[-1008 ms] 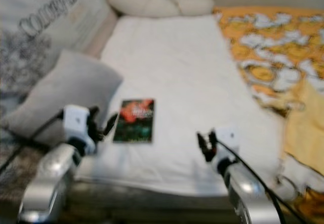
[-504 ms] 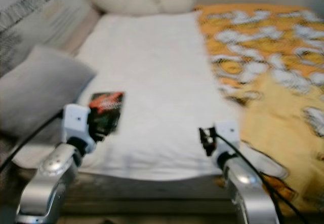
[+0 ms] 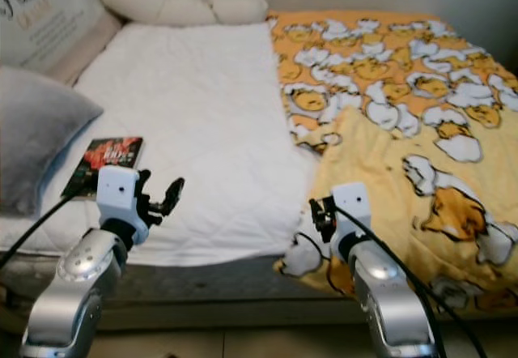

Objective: Clean up the room

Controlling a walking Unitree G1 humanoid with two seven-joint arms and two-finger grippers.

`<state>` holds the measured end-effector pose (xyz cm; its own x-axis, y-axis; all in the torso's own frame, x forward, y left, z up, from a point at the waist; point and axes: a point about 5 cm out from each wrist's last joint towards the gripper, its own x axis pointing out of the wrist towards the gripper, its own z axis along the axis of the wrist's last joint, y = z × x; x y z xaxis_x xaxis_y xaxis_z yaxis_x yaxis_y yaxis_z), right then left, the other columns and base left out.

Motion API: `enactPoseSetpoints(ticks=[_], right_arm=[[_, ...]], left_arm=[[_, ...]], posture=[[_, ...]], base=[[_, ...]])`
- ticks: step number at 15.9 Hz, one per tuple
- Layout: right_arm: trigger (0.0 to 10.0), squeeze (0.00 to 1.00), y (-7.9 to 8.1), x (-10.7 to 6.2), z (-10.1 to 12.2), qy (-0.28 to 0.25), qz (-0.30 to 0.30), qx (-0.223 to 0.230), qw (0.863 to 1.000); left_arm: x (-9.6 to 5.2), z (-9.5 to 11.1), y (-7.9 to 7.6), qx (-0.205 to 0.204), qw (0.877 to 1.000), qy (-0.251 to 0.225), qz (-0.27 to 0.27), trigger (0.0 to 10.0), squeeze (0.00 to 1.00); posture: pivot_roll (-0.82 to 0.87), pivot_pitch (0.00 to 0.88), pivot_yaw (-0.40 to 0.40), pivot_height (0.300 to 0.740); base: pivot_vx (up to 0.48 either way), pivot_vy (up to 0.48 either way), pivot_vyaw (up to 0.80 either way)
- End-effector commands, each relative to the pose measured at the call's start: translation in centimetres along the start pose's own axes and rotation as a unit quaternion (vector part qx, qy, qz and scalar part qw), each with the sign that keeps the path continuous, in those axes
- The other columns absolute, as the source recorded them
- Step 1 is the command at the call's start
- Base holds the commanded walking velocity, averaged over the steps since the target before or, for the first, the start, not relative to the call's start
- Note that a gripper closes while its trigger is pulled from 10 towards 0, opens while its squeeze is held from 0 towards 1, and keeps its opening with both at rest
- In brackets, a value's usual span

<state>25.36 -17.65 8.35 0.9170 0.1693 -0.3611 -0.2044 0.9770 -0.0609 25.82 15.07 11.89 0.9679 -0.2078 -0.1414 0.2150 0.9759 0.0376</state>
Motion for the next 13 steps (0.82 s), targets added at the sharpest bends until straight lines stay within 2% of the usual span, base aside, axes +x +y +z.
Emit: enactPoseSetpoints(ticks=[1,4,6,10,13], right_arm=[[10.0,0.00,0.6,0.5,0.2,0.004,0.006,-0.004,1.000],[10.0,0.00,0.3,1.8,0.5,0.021,-0.011,-0.003,1.000],[10.0,0.00,0.1,2.7,0.5,0.028,-0.017,-0.024,0.999],[10.0,0.00,-2.0,6.9,0.0,0.093,-0.068,-0.035,0.993],[10.0,0.00,-2.5,8.2,0.8,0.100,-0.078,-0.025,0.992]], left_arm=[[-0.1,0.3,0.6,0.004,1.000,0.000,0.008,10.0,0.00],[0.0,0.6,0.4,0.021,1.000,0.003,-0.019,10.0,0.00],[0.1,0.7,0.1,0.026,0.999,0.003,-0.031,10.0,0.00],[0.3,1.0,-1.0,0.045,0.995,0.009,-0.094,10.0,0.00],[0.2,1.4,-1.2,0.063,0.992,0.008,-0.111,10.0,0.00]], posture=[[-0.01,0.000,0.016,0.740],[0.00,0.001,0.020,0.740],[0.00,0.003,0.024,0.740],[0.01,0.038,0.036,0.740],[0.03,0.050,0.030,0.740]], base=[[0.000,0.000,0.00],[0.000,0.000,0.00],[0.000,0.000,0.00],[0.000,0.000,0.00],[0.000,0.000,0.00]])
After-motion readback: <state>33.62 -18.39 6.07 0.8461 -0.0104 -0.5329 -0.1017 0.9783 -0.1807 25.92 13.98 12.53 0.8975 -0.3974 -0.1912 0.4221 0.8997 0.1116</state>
